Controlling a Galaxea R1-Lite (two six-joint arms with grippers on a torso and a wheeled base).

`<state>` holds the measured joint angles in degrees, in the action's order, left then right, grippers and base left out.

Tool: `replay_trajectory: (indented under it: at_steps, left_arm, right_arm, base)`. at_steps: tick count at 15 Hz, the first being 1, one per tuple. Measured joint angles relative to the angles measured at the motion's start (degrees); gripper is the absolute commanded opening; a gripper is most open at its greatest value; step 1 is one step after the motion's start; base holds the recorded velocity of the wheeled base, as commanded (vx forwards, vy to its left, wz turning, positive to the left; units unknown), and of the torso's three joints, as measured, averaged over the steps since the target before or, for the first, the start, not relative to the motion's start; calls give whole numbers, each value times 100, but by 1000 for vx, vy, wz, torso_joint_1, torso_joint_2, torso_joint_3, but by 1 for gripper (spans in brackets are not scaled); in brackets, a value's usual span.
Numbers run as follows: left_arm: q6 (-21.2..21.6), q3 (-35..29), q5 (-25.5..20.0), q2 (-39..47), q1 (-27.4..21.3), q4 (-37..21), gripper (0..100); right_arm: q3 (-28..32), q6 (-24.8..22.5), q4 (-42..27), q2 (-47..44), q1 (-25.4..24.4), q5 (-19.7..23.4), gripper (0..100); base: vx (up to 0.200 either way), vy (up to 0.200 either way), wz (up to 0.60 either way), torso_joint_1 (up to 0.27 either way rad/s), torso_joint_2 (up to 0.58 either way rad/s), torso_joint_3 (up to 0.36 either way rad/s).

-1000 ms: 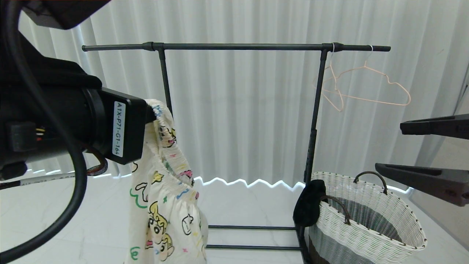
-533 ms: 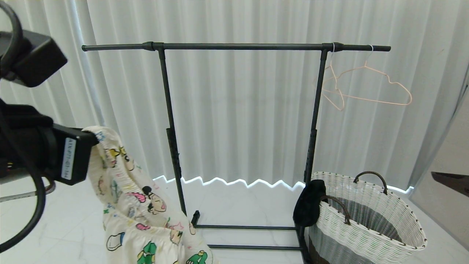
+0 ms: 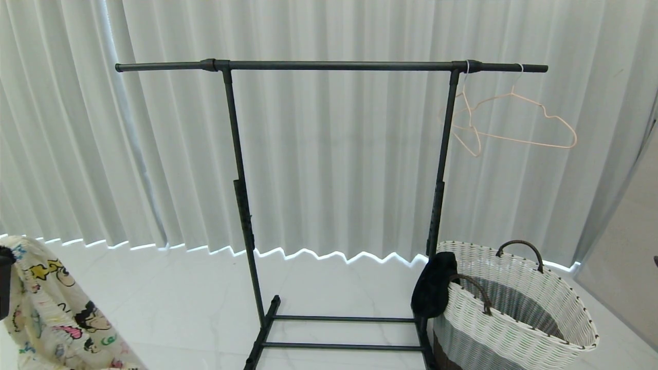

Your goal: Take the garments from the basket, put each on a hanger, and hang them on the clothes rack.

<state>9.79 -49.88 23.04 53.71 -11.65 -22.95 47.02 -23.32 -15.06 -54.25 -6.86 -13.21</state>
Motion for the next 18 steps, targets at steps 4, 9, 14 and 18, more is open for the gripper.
replay_trajectory:
  at_steps: [4, 9, 14, 18]
  left_arm:
    - [41, 28, -24, -99, 80, 10, 0]
    - [112, 17, -183, -176, -52, 13, 0]
    - [123, 20, -307, -236, -68, 440, 0]
    - [134, 173, -330, -217, -61, 473, 0]
  right_arm:
    - [-160, -35, 507, -77, 12, 30, 100]
    - [-162, -13, 513, -140, 12, 66, 100]
    - [-27, -21, 516, -368, 12, 123, 100]
    - [-17, -13, 516, -473, 17, 126, 100]
  base:
    - [0, 0, 0, 7, -25, -16]
    - [0, 0, 0, 123, -376, -243]
    - [0, 0, 0, 178, -469, -285]
    - [0, 0, 0, 201, -483, -280]
